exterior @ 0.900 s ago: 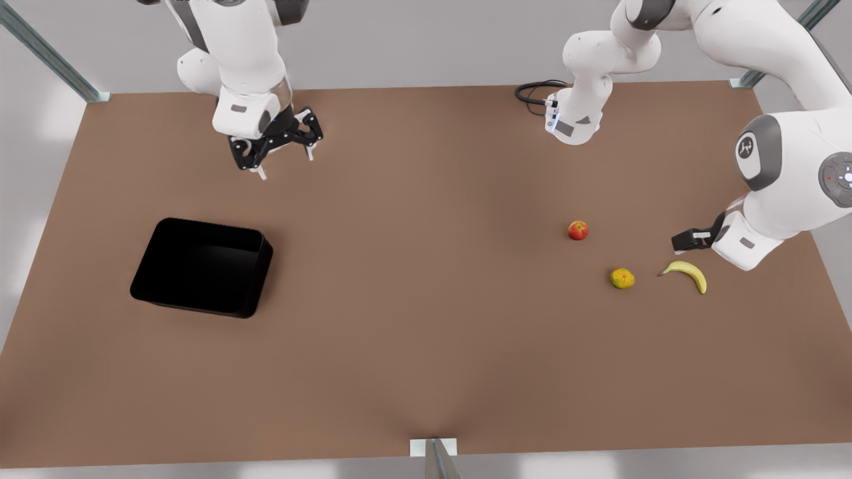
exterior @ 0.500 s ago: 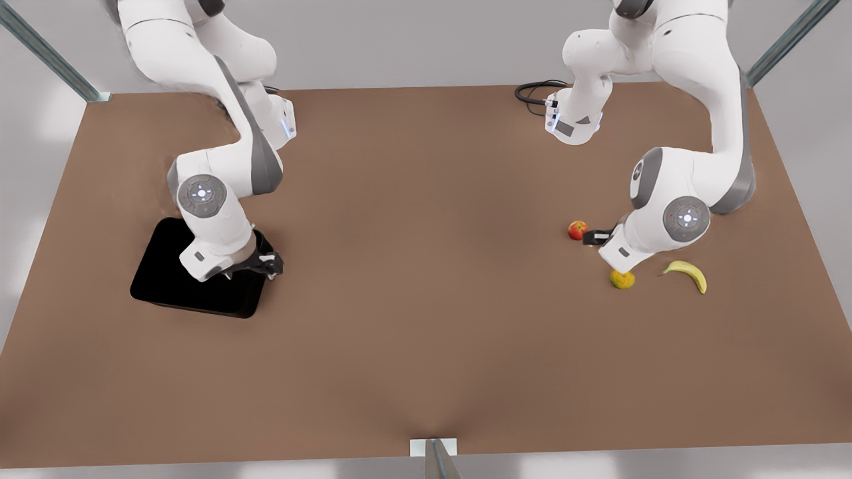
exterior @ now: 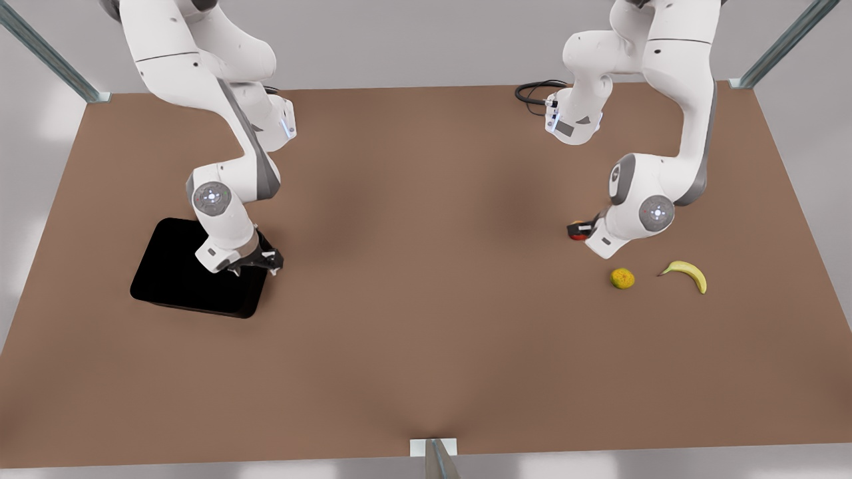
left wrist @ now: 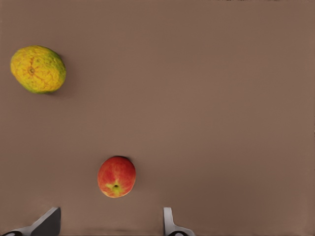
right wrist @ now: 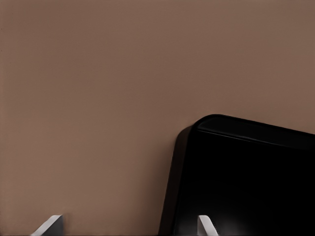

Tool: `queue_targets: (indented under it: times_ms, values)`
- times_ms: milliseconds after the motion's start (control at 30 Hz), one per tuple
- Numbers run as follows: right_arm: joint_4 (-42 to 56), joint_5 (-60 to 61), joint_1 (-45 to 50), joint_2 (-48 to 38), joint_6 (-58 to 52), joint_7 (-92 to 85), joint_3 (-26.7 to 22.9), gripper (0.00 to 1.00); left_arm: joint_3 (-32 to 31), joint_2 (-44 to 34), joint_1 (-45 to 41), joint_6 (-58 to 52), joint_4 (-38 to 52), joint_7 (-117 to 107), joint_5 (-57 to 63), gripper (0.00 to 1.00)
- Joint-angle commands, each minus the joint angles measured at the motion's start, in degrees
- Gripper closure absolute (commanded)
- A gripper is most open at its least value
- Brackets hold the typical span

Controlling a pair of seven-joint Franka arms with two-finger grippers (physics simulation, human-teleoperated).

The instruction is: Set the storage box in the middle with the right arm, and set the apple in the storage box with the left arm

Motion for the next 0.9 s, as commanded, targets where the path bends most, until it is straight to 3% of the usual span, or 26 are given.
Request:
queue_targets:
  times_ms: [0, 33, 200, 533, 600, 700, 867]
  values:
    - [-0.6, 0.0, -0.3, 0.0, 0.6, 0.0, 0.0, 0.0, 0.0, 0.2, -0.2, -0.2, 0.0, -0.1, -3.0, 0.0]
    - [-3.4, 0.0, -0.4, -0.6, 5.0, -0.1, -0.1, 0.0, 0.0, 1.1, 0.6, -0.8, 0.6, -0.8, -3.1, 0.0]
    - [-7.4, 0.0, -0.2, -0.9, 4.9, 0.6, -0.2, 0.0, 0.5, 2.5, 2.2, -0.2, 1.2, -0.9, -5.2, 0.0]
    - [-7.0, 0.3, 0.7, 6.8, 7.3, 0.9, -3.3, 0.0, -1.3, -0.4, 1.1, 3.7, -5.2, -1.5, -5.0, 0.0]
    - [-7.0, 0.3, 0.9, 7.0, 7.3, 0.9, -3.3, 0.12, -1.3, 0.4, 1.1, 4.9, -5.4, -1.4, -4.8, 0.0]
    - [-6.8, 0.3, 1.0, 7.7, 7.4, 0.9, -3.4, 0.68, -1.3, 1.4, 1.2, 6.2, -5.9, -1.1, -4.7, 0.0]
    - [-6.1, 0.1, 1.9, 9.0, 8.5, 0.9, -4.6, 0.79, -1.0, 1.9, 2.7, 7.8, -6.7, 1.1, -3.6, 0.0]
